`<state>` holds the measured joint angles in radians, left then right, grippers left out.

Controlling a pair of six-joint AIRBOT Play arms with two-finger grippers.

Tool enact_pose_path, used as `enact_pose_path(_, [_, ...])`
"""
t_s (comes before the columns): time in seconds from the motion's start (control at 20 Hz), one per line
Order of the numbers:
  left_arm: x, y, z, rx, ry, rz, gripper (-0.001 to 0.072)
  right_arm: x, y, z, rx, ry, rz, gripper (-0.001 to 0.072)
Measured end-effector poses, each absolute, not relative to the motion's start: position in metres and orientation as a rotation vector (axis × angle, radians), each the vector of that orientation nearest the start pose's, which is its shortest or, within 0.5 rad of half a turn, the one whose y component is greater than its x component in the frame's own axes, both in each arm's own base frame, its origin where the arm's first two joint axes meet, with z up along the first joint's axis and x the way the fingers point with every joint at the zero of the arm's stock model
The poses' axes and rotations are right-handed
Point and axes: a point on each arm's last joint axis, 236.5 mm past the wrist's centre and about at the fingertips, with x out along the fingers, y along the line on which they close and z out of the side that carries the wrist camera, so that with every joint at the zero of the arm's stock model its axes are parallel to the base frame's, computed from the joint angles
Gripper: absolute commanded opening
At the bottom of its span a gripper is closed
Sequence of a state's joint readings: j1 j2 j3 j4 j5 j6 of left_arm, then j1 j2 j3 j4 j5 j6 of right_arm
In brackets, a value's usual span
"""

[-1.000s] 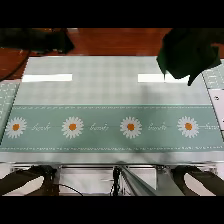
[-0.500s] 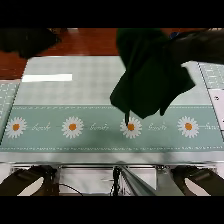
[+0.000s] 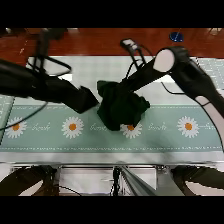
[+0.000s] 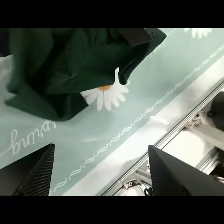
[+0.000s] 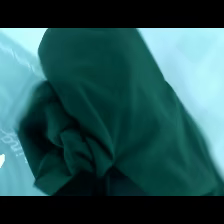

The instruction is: Fold the shirts.

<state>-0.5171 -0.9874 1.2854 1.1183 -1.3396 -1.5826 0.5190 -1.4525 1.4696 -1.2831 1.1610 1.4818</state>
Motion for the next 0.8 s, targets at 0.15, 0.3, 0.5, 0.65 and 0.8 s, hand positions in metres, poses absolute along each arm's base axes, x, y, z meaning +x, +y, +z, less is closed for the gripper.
enact_pose_path(0.15, [0.244, -0.258, 0.118, -0.075, 1.167, -0.771, 0.072, 0.366, 0.286, 0.052, -0.136, 1.17, 0.696, 0.045])
enact_pose_path(0.3, [0.258, -0.243, 0.094, -0.054, 1.17, -0.714, 0.072, 0.37, 0.262, 0.082, -0.191, 1.095, 0.679, 0.0499])
enact_pose_path(0.5, [0.291, -0.203, 0.076, -0.062, 1.156, -0.605, 0.072, 0.391, 0.164, 0.131, -0.312, 0.988, 0.455, 0.0517])
enact_pose_path(0.65, [0.302, -0.183, 0.053, -0.086, 1.197, -0.583, 0.072, 0.397, 0.086, 0.139, -0.252, 1.019, 0.289, 0.0531])
enact_pose_path(0.8, [0.304, -0.186, 0.023, -0.14, 1.266, -0.644, 0.072, 0.388, 0.04, 0.119, -0.082, 1.092, 0.24, 0.0532])
